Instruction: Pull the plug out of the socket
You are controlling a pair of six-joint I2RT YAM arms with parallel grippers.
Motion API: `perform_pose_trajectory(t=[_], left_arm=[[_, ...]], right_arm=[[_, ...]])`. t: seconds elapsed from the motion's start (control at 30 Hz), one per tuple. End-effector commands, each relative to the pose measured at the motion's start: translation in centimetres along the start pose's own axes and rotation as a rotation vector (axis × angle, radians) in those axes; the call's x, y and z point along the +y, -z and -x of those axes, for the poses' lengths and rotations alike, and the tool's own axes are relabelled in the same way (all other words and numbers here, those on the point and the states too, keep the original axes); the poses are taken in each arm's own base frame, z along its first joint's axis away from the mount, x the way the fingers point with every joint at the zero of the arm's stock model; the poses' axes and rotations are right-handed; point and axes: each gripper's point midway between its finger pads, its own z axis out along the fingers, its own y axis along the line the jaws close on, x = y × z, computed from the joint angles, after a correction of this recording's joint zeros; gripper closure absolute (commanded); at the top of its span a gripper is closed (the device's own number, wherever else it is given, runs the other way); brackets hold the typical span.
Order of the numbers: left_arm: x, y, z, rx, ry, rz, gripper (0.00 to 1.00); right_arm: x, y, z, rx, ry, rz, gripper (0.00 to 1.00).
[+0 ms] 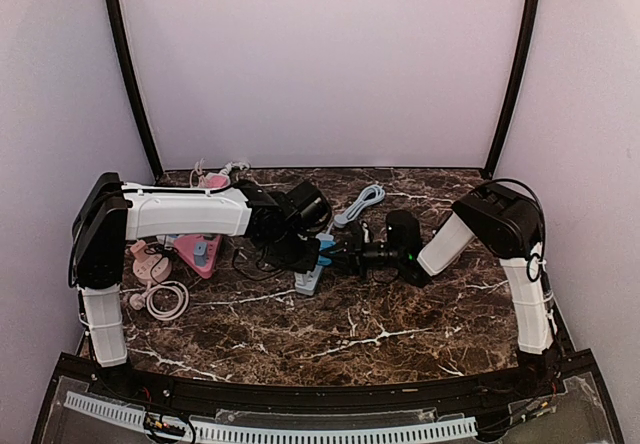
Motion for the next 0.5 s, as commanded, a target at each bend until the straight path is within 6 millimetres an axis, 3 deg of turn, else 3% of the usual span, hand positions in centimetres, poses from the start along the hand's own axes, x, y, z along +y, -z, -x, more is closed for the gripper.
perform_pose_trajectory(t=[0.0, 0.47], left_arm=[[2.2, -4.3, -6.4, 0.219, -0.025, 0.085, 1.0], [1.9, -4.5, -6.5, 0.219, -0.032, 0.074, 1.0]], right_arm=[[8.4, 1.1, 0.2, -0.02, 0.22, 0.197, 1.0], [10.7, 0.8, 0.9, -0.031, 0.24, 0.244, 1.0]])
